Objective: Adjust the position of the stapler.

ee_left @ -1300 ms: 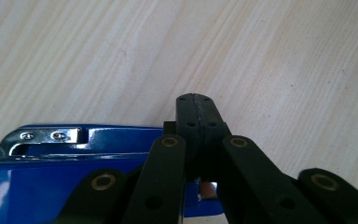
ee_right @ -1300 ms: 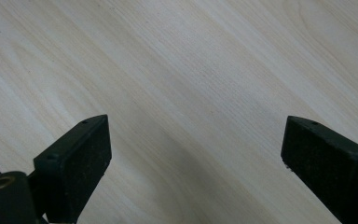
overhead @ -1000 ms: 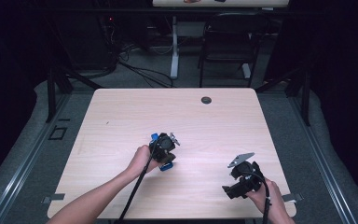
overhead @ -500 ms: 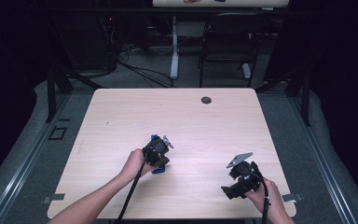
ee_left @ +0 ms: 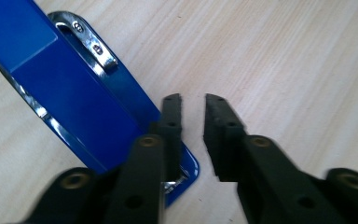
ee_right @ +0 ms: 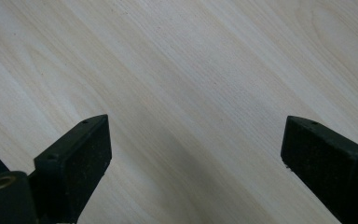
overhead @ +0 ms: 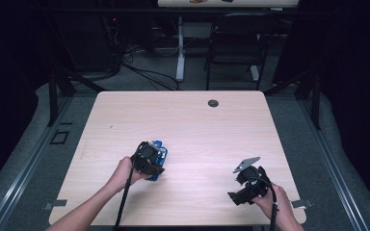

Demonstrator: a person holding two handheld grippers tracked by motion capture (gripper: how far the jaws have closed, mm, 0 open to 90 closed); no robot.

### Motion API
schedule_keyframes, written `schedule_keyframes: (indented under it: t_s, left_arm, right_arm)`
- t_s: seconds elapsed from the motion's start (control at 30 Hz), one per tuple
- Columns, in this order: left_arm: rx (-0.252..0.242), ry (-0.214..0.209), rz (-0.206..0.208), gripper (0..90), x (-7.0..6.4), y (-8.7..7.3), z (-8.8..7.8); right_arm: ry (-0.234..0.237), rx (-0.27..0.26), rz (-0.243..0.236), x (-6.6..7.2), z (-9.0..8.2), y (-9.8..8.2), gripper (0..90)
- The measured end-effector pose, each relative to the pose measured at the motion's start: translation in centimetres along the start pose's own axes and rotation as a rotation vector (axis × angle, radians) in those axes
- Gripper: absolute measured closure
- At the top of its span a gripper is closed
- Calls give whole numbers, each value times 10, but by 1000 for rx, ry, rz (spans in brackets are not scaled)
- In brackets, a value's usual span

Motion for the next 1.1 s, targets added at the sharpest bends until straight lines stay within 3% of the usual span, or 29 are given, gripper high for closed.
schedule_keyframes:
  t_s: [0.1, 0.17, 0.23, 0.33, 0.47, 0.57, 0.67, 0.83, 0.97, 1.1]
  left_arm:
    - [-57, -14, -30, 502, -1, 3, -10]
    - [-117, 23, -36, 342, -1, 7, -18]
    - [-165, 30, -57, 281, 2, 10, -24]
    - [-226, 92, -120, 179, 13, 13, -27]
    - [-233, 157, -200, 45, 28, 12, -19]
    - [-205, 176, -228, 5, 34, 12, -8]
    - [-186, 188, -226, 8, 35, 13, 0]
    - [-168, 202, -207, 187, 32, 15, 12]
    - [-183, 213, -190, 375, 30, 18, 17]
    - [-191, 238, -195, 468, 30, 18, 19]
  right_arm:
    - [-2, 10, -3, -1, 0, 0, 83]
    - [1, 17, -5, -1, 0, 0, 83]
    - [6, 11, -1, -1, 1, 0, 84]
    - [4, 9, 1, 0, 1, 0, 83]
    - [8, 12, -4, 0, 1, 0, 84]
    - [9, 21, -10, 0, 2, 0, 84]
    - [10, 21, -5, -1, 3, -1, 84]
    - [11, 25, -1, -1, 4, -1, 84]
    - [14, 20, 3, -1, 4, -1, 84]
    - [7, 28, 0, -2, 5, -2, 84]
Point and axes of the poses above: each handheld gripper's, and its own axes: z roughly forward along the jaws, y roughly out of its top, x roughly to its left, the point moved 4 cm from there along z, roughly forward along the jaws, and after that the axes turned 14 degrees about -z, right-handed, at the moved point
